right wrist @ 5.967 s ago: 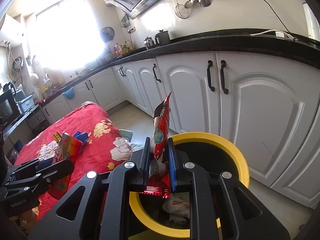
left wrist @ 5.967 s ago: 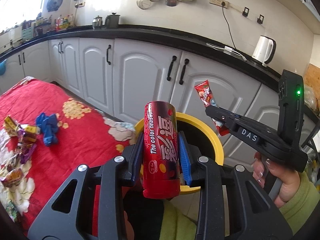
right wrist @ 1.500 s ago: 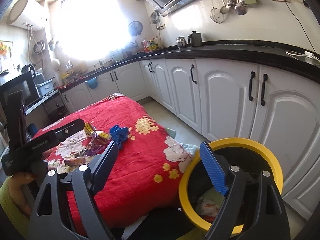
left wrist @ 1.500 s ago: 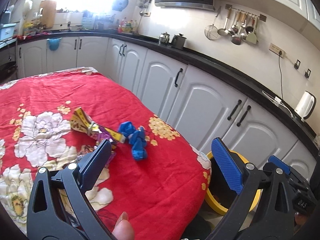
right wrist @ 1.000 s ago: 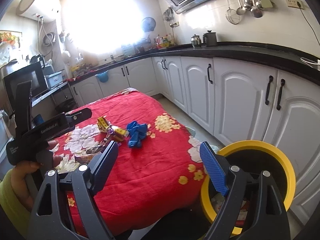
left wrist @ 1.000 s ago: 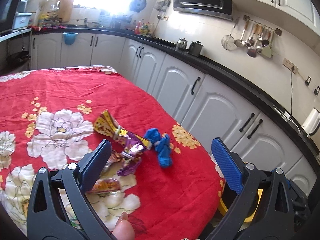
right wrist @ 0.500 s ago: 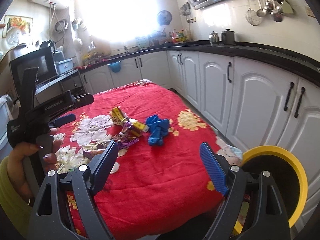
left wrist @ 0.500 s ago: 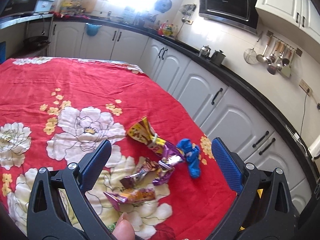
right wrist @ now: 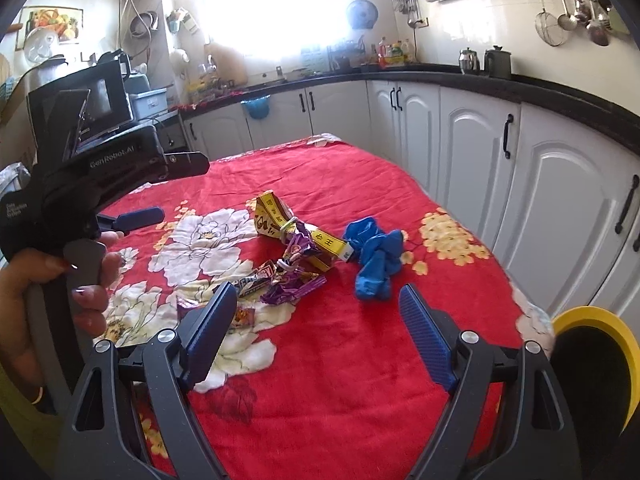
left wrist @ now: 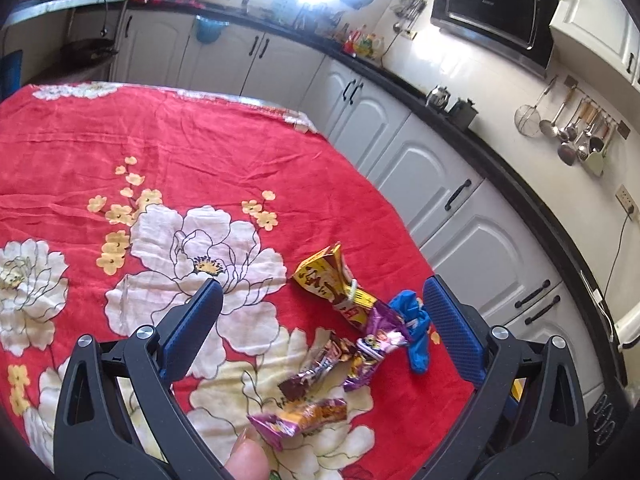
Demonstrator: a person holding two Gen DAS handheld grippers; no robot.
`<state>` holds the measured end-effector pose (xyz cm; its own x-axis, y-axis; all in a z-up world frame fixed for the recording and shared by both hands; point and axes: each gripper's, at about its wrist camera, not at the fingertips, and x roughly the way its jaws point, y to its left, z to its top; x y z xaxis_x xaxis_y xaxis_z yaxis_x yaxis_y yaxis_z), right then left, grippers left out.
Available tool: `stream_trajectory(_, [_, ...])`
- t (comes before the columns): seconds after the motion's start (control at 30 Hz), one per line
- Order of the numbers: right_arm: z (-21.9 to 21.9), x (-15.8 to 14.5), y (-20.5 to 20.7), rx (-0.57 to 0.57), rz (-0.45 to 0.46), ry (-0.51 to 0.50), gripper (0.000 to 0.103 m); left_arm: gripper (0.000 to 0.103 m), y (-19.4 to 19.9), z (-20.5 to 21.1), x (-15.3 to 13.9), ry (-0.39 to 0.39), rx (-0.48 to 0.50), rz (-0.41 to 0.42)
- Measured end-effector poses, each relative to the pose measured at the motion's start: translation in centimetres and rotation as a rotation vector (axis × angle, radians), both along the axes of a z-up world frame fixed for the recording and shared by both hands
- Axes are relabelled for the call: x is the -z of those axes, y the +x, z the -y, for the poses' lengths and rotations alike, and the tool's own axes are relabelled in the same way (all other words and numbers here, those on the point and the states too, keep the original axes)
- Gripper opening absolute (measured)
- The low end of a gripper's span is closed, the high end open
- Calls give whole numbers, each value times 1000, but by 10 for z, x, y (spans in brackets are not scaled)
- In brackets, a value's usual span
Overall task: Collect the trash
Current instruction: 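Grasp the yellow snack box with the left tool while the right tool grasps the purple wrapper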
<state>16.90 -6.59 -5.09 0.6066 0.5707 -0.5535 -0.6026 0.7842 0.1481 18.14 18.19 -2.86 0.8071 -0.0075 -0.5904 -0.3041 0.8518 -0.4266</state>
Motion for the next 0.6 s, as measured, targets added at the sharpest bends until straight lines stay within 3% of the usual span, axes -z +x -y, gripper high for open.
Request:
stream_trajectory(0.1, [-12, 7, 11, -6, -22, -6, 78, 92, 12, -8, 6, 2, 10, -40])
stream_trajectory(0.37, [-41, 26, 42, -1, -107, 4, 64, 92, 51, -23, 27, -94, 67, -114])
stream_trajectory(0.6, [-52, 37, 59, 6, -159, 19, 49, 92, 84, -29, 56, -227, 96, -187])
